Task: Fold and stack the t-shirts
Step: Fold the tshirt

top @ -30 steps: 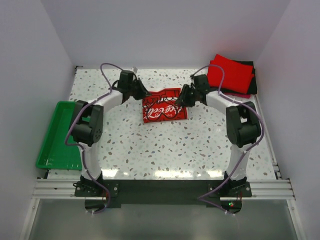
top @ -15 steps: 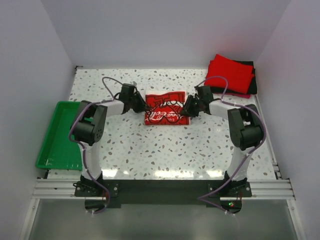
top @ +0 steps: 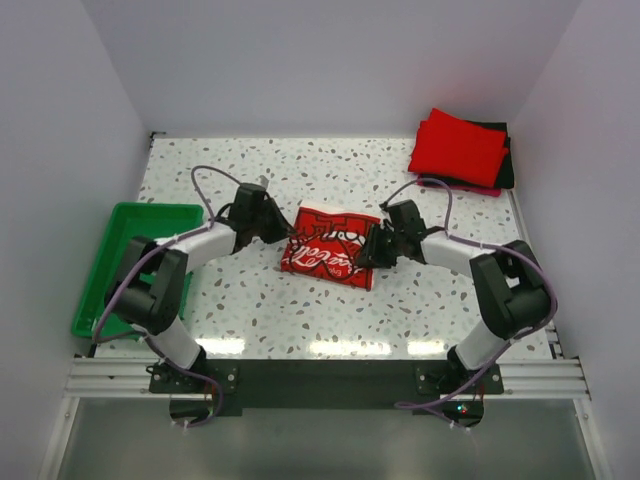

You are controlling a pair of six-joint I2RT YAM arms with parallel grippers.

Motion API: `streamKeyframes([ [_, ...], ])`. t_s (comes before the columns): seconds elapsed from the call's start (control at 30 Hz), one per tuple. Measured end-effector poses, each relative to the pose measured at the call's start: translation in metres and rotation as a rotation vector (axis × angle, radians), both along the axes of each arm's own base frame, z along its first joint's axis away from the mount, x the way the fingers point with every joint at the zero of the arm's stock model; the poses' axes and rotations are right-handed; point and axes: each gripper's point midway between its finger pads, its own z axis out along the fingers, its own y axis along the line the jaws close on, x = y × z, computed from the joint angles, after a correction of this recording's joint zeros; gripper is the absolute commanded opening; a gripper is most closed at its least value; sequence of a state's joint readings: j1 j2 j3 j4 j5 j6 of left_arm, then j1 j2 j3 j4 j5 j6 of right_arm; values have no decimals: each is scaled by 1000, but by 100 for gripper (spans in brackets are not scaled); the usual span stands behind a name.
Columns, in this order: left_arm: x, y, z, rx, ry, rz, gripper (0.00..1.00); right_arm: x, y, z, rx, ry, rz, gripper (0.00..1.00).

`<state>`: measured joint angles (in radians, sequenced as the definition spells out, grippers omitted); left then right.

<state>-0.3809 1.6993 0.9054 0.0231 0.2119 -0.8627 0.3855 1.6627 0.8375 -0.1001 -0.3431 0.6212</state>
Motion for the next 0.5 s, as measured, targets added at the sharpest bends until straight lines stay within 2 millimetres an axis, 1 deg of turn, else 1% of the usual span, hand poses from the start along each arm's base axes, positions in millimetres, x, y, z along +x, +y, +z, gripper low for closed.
streamKeyframes([
  [0.07, -1, 2, 18, 6, -39, -7, 10, -11, -1, 4, -11, 14, 10, 36],
  [0.17, -4, 5, 46, 2, -98, -19, 9, -10, -5, 19, -15, -5, -5, 40],
  [0.23, -7, 5, 62, -14, -136, -25, 8, -1, -7, 32, -18, -30, -23, 40],
  [0.3, -14, 5, 68, -28, -157, -33, 7, 15, -5, 48, -6, -69, -37, 40],
  [0.33, -21, 5, 66, -29, -155, -40, 6, 25, -3, 56, 3, -90, -43, 40],
  [0.4, -33, 2, 55, -21, -130, -59, 5, 47, 2, 70, 23, -130, -55, 40],
  [0.43, -41, 0, 46, -13, -108, -70, 3, 58, 4, 72, 30, -140, -59, 40],
  [0.5, -54, 0, 27, 1, -62, -84, 1, 79, 7, 70, 39, -149, -73, 40],
])
